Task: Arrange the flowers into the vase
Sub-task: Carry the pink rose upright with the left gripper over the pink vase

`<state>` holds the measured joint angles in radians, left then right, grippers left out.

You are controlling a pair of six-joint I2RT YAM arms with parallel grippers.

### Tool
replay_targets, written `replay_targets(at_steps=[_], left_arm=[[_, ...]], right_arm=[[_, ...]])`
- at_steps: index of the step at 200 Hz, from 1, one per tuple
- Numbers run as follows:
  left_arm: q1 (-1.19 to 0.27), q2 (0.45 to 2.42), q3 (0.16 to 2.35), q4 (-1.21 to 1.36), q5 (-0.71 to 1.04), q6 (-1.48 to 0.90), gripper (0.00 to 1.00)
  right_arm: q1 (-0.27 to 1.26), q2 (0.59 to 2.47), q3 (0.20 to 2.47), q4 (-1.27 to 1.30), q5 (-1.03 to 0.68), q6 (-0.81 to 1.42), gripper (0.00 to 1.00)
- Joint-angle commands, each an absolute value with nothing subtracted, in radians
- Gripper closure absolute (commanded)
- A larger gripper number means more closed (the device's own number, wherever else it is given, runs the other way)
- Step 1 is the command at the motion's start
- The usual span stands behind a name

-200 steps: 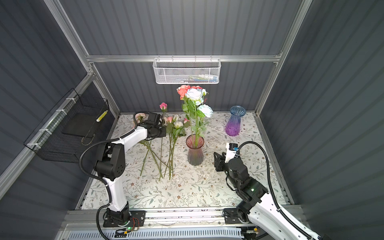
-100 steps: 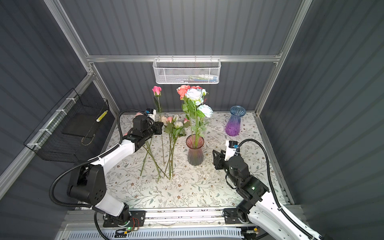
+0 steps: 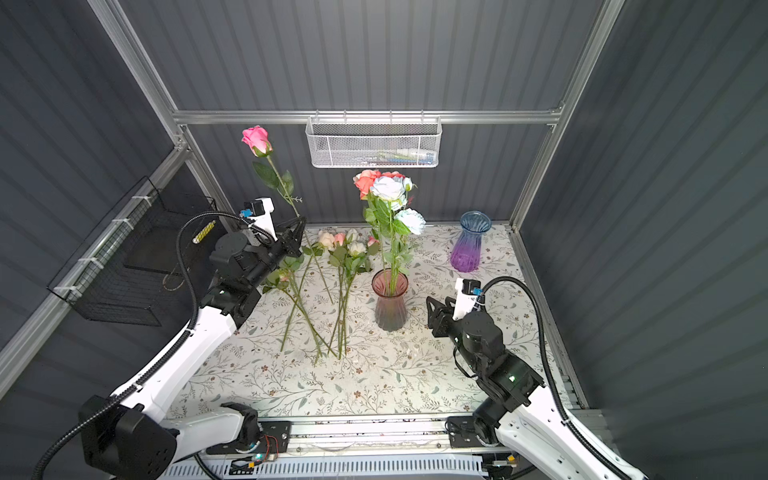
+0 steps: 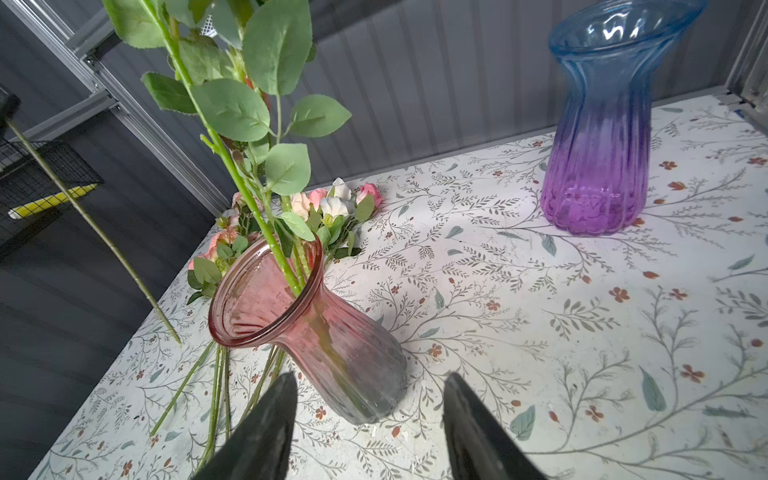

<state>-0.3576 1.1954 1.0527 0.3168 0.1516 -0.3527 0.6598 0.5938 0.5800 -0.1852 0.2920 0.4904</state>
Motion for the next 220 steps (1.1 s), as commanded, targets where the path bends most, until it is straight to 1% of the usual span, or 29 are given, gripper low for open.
replay_targets(at_steps=[1,18,33,60,91,135,162,220], left_arm=[[-0.446,1.147,1.070,0.356,0.149,-0.315,1.00],[-0.542,1.130,1.099,0.364,0.107,-0.253,1.00],[-0.577,1.128,1.127,0.394,0.122,-0.256,1.00],[-0.606,1.153,1.193,0.439,0.146,-0.264,1.00],[-0.623,1.242,1.315,0.402,0.179,-0.286,1.00],[-0.666,1.338,1.391,0.442,0.172,-0.274,1.00],[-0.695,1.389,1.398,0.461,0.148,-0.262,1.00],[-0.729,1.442,1.306,0.559,0.091,-0.245,1.00]], right_arm=[[0.657,0.626,0.595,-0.194,0.268,0.510,0.40],[0.657,0.625,0.588,-0.196,0.280,0.525,0.40],[0.658,0.612,0.585,-0.196,0.288,0.533,0.40],[0.657,0.602,0.592,-0.207,0.294,0.541,0.39],[0.657,0.610,0.611,-0.223,0.296,0.538,0.39],[0.657,0.603,0.619,-0.232,0.313,0.532,0.39],[0.657,0.600,0.619,-0.242,0.316,0.525,0.39],[0.657,0.585,0.608,-0.254,0.334,0.508,0.38]])
